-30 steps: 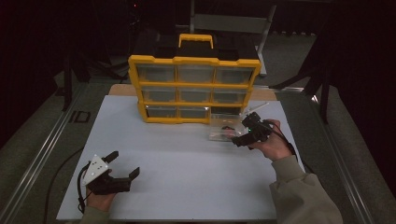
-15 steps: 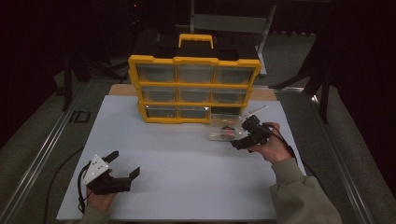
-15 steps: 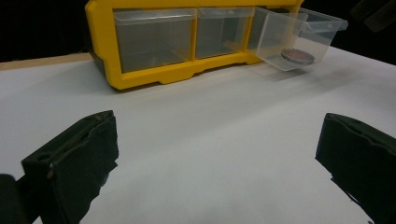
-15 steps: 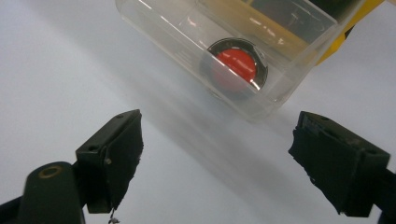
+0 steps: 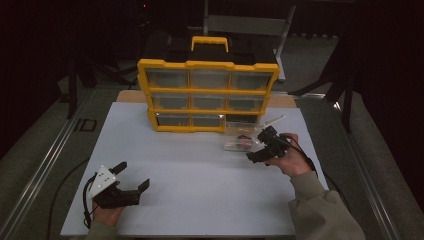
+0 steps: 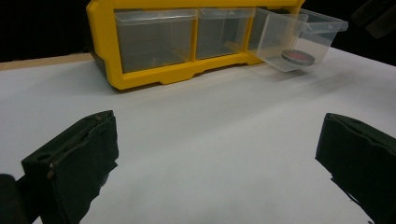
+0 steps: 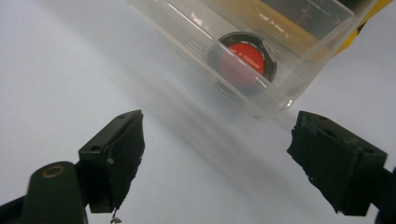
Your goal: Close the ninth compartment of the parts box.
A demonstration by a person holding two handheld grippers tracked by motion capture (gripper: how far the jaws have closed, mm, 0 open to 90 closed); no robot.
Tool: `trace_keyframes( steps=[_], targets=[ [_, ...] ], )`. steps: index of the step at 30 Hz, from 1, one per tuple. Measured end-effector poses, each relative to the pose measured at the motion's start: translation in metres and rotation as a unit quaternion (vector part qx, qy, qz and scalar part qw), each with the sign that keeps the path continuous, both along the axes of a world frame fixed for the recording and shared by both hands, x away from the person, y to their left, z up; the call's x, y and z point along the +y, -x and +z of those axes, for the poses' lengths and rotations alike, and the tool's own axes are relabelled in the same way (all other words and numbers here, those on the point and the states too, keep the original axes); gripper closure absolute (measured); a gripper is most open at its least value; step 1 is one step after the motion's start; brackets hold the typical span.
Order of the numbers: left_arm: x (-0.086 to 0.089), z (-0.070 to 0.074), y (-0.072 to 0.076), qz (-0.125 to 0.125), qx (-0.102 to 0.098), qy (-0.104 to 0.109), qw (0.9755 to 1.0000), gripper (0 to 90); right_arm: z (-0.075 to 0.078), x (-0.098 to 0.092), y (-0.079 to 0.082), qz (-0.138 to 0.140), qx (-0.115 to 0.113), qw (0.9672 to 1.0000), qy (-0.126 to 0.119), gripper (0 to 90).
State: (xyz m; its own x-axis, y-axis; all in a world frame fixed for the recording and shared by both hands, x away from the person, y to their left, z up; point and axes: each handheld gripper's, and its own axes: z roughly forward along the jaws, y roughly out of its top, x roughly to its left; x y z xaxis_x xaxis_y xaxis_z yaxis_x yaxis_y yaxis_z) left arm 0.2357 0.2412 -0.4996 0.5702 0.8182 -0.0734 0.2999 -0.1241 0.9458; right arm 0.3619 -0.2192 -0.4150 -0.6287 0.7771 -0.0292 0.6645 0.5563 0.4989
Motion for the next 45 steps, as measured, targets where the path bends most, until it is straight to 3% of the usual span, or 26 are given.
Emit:
trace_keyframes(
  steps=[7, 13, 14, 17, 18, 20, 21, 22, 23, 24, 29, 45],
  targets=[
    [-0.001, 0.0, 0.0, -0.001, 0.0, 0.001, 1.0, 0.0, 0.0, -0.002, 0.003, 0.001, -0.002, 1.0, -0.004, 25.4],
    [0.0, 0.0, 0.0, 0.0, 0.0, 0.0, 1.0, 0.0, -0.001, -0.005, 0.004, -0.002, -0.004, 0.9999, -0.01, 41.0],
    [0.0, 0.0, 0.0, 0.0, 0.0, -0.001, 1.0, 0.0, -0.002, -0.005, 0.004, 0.003, -0.007, 0.9999, -0.013, 51.1],
    [0.0, 0.0, 0.0, 0.0, 0.0, 0.0, 1.0, 0.0, -0.002, -0.005, 0.004, 0.005, -0.011, 0.9998, -0.016, 57.6],
    [0.0, 0.0, 0.0, 0.0, 0.0, 0.0, 1.0, 0.0, -0.003, -0.005, 0.005, 0.006, -0.015, 0.9997, -0.017, 64.6],
    [0.0, 0.0, 0.0, 0.0, 0.0, 0.0, 1.0, 0.0, -0.003, -0.005, 0.005, 0.007, -0.02, 0.9996, -0.017, 66.9],
    [0.0, 0.0, 0.0, 0.0, 0.0, 0.0, 1.0, 0.0, -0.003, -0.005, 0.005, 0.006, -0.023, 0.9996, -0.017, 71.0],
    [0.0, 0.0, 0.0, 0.0, 0.0, 0.0, 1.0, 0.0, -0.003, -0.005, 0.005, 0.002, -0.031, 0.9993, -0.021, 80.5],
    [0.0, 0.0, 0.0, 0.0, -0.001, 0.0, 1.0, 0.0, -0.003, -0.005, 0.005, 0.002, -0.031, 0.9993, -0.021, 80.5],
    [0.0, 0.0, 0.0, 0.0, 0.0, 0.0, 1.0, 0.0, -0.003, -0.005, 0.006, -0.002, -0.041, 0.9989, -0.023, 89.0],
    [0.0, 0.0, 0.0, 0.0, -0.001, -0.001, 1.0, 0.0, -0.004, -0.003, 0.007, -0.004, -0.054, 0.9983, -0.021, 90.0],
    [0.0, 0.0, 0.001, 0.001, -0.001, -0.001, 1.0, 0.0, -0.014, 0.006, 0.005, 0.005, -0.052, 0.9985, -0.018, 89.9]
  ],
)
